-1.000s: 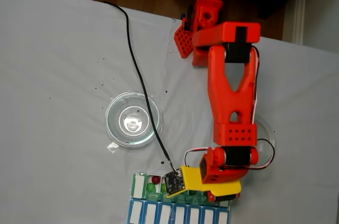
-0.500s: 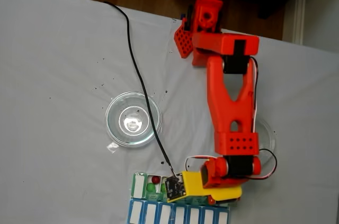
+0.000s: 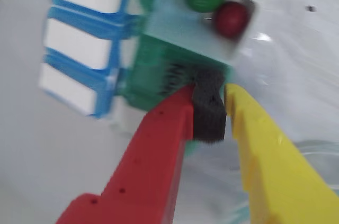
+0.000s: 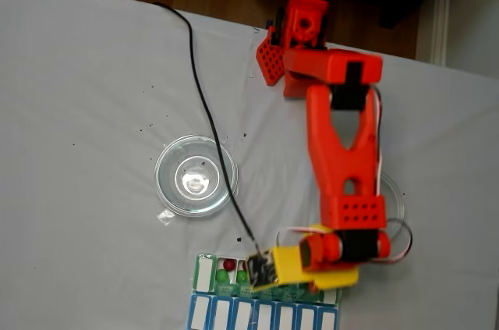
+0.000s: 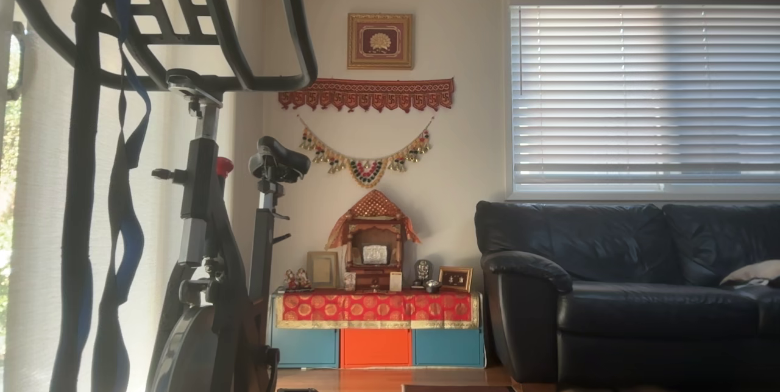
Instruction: Sort medicines into box.
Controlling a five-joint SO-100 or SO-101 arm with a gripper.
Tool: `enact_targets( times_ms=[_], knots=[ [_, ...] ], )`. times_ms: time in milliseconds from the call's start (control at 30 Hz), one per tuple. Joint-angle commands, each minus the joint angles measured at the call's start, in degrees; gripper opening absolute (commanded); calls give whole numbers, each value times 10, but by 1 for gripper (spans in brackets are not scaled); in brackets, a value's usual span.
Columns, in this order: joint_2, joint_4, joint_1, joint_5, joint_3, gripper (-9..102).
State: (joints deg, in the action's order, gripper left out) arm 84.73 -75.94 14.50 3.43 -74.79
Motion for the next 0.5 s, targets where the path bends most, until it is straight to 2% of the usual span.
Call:
enact_targets(
  times_ms=[0, 167, 367, 467],
  knots=[
    [149, 28, 2, -9, -28, 1],
    [265, 106, 6, -54, -85, 1],
    [272, 244, -45, -63, -118, 1],
    [248, 275, -62, -42, -118, 1]
  ],
)
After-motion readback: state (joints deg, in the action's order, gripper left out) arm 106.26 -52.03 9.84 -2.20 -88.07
